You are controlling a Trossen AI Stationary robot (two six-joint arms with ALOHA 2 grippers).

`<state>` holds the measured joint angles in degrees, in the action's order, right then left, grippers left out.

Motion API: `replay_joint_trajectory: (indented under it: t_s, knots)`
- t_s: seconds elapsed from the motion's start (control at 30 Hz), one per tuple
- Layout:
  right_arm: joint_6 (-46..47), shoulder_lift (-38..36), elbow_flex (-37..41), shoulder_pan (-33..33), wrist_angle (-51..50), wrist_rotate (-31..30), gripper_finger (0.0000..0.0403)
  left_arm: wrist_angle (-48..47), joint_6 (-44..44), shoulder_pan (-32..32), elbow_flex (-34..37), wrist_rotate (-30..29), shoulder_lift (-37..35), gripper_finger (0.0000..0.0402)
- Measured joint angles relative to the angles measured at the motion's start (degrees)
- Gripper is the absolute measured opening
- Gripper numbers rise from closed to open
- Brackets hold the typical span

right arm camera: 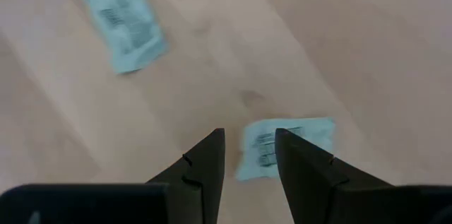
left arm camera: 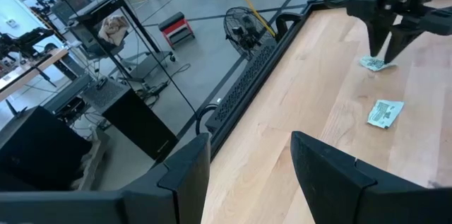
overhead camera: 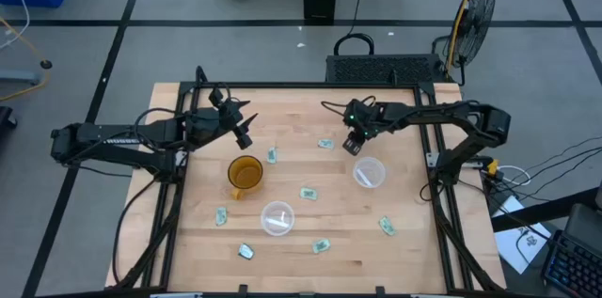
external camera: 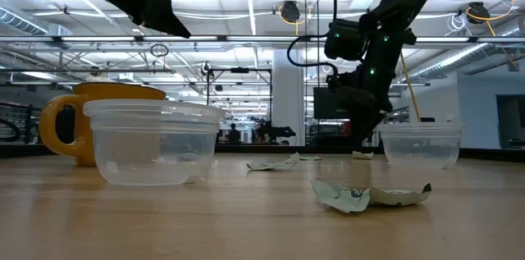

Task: Pick and place Stevia / Truvia into bins
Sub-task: Put the white stevia packet into the right transparent container

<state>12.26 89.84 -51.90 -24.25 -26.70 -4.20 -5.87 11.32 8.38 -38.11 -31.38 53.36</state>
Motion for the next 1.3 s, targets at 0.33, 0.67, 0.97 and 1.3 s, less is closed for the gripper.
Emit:
replay_joint_trajectory:
  t_s: [0.33,0.67,0.97,1.3]
  knots:
    - [0.8,0.0,0.5,1.1,1.1,-0.3,0.0121,-0.1,0.0,0.0,0.0,1.8,0.0,0.0205]
    - [0.7,0.0,2.5,3.0,2.1,-3.3,0.0121,-0.1,-0.3,0.0,0.0,1.9,0.0,0.0205]
    - [0.4,0.0,4.9,3.0,7.3,-3.2,0.0121,-0.1,-0.3,0.0,0.0,1.9,0.0,0.0205]
    - [-1.9,0.0,7.4,2.8,8.4,-6.6,0.0118,-0.2,-0.2,0.0,0.0,1.9,0.0,0.0205]
